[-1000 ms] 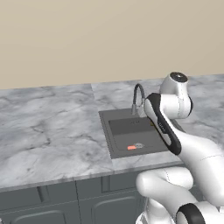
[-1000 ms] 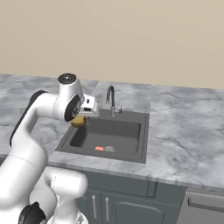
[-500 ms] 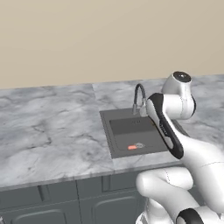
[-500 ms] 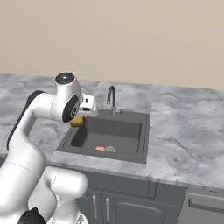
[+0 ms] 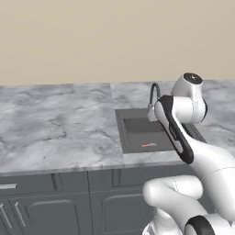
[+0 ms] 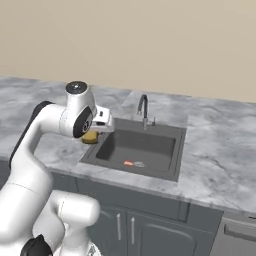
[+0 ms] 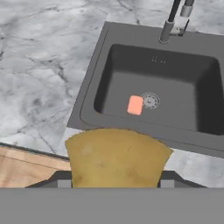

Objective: Pick up the sponge and bar soap from the sink, and place them back in the cabinet, and close the cabinet door.

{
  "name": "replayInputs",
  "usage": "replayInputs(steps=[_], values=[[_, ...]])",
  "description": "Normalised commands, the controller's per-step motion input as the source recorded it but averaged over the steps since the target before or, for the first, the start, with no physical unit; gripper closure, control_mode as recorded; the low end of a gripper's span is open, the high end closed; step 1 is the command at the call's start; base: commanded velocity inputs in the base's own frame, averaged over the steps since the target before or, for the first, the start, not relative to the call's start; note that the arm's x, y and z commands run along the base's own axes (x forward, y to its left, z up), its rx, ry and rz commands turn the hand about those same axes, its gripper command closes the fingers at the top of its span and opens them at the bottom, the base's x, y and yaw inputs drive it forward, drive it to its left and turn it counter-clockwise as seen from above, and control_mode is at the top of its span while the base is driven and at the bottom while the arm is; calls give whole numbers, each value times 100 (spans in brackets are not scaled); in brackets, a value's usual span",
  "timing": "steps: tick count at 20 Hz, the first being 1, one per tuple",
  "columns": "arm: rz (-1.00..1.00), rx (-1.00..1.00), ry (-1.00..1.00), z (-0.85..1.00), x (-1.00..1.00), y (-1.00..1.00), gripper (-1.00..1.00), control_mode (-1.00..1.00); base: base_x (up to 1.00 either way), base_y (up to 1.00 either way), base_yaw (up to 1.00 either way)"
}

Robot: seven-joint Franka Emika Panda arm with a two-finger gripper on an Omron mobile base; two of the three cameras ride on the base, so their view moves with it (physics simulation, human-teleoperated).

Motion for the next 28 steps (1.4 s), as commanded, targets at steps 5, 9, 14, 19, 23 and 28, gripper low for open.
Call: replayInputs(steps=[5, 9, 14, 19, 23, 28], values=[[0, 0, 0, 0, 0, 0, 100, 100, -55, -1, 34], [0, 0, 0, 0, 0, 0, 100, 100, -17, 0, 44], [0, 0, 0, 0, 0, 0, 100, 100, 0, 0, 53], [0, 0, 0, 0, 0, 0, 100, 100, 0, 2, 60], [0, 0, 0, 0, 0, 0, 100, 100, 0, 7, 61], [0, 0, 0, 0, 0, 0, 100, 100, 0, 7, 61]])
